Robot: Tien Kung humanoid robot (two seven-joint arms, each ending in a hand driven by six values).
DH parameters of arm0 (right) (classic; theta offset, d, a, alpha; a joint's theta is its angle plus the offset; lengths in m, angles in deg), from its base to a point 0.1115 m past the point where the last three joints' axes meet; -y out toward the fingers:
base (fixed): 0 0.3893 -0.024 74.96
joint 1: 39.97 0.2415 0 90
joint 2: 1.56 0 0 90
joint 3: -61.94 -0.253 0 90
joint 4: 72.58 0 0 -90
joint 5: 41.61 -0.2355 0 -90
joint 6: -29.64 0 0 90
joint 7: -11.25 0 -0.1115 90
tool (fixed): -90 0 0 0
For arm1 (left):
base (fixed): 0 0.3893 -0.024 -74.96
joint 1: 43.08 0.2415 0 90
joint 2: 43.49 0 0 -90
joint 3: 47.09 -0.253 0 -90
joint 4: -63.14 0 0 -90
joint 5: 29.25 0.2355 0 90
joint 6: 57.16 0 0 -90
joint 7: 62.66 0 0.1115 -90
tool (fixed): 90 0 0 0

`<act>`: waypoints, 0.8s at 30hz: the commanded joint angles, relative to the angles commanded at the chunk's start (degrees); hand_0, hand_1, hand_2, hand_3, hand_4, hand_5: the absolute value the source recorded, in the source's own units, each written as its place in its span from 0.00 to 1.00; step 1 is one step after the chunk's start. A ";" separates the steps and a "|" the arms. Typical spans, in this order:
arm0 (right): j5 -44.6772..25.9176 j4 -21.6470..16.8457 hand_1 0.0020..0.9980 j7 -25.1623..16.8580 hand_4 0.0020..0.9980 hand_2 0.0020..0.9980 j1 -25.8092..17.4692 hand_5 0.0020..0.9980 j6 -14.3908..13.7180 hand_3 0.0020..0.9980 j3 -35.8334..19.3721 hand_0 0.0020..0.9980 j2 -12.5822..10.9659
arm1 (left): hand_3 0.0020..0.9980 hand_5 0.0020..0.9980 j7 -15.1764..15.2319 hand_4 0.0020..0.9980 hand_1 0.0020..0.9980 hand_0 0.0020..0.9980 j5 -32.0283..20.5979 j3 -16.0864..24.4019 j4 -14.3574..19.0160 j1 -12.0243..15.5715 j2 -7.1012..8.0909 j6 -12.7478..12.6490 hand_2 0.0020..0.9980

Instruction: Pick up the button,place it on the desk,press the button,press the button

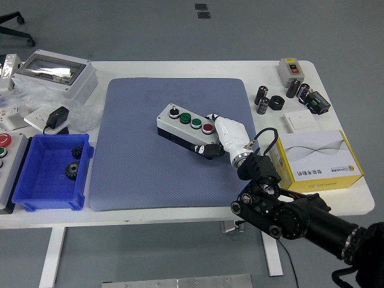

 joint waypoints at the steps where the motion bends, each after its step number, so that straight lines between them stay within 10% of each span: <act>1: 0.04 0.00 0.32 -0.02 0.40 0.39 0.00 0.06 0.02 0.53 0.04 0.10 0.00 | 0.57 0.07 0.01 0.42 0.57 0.67 0.01 0.01 0.00 0.00 0.01 0.01 0.51; 2: 0.19 -0.03 0.27 -0.06 0.29 0.34 0.00 0.05 0.06 0.39 0.05 0.08 -0.03 | 0.58 0.07 0.04 0.42 0.57 0.67 0.01 0.01 -0.01 0.00 0.01 0.03 0.51; 11: 0.95 -0.44 0.27 -2.72 0.23 0.33 -0.14 0.01 0.89 0.38 -0.14 0.07 -0.61 | 0.58 0.06 0.62 0.42 0.57 0.67 0.13 0.27 -0.13 0.09 0.08 0.33 0.51; 20: -6.43 -3.31 0.26 -15.21 0.21 0.32 -0.85 0.00 1.86 0.37 -2.83 0.07 -3.34 | 0.58 0.06 1.06 0.43 0.57 0.67 -0.12 0.34 -0.14 0.23 0.03 0.37 0.51; 21: -7.66 -4.20 0.27 -17.01 0.00 0.41 -0.88 0.00 2.74 0.37 -3.04 0.08 -3.96 | 0.58 0.06 1.02 0.43 0.57 0.67 -0.20 0.29 -0.12 0.28 0.01 0.35 0.51; 24: -10.61 -7.35 0.27 -21.48 0.00 0.41 -0.97 0.00 4.05 0.37 -2.73 0.08 -6.06 | 0.58 0.06 0.97 0.43 0.57 0.67 -0.40 0.14 -0.12 0.40 -0.06 0.24 0.51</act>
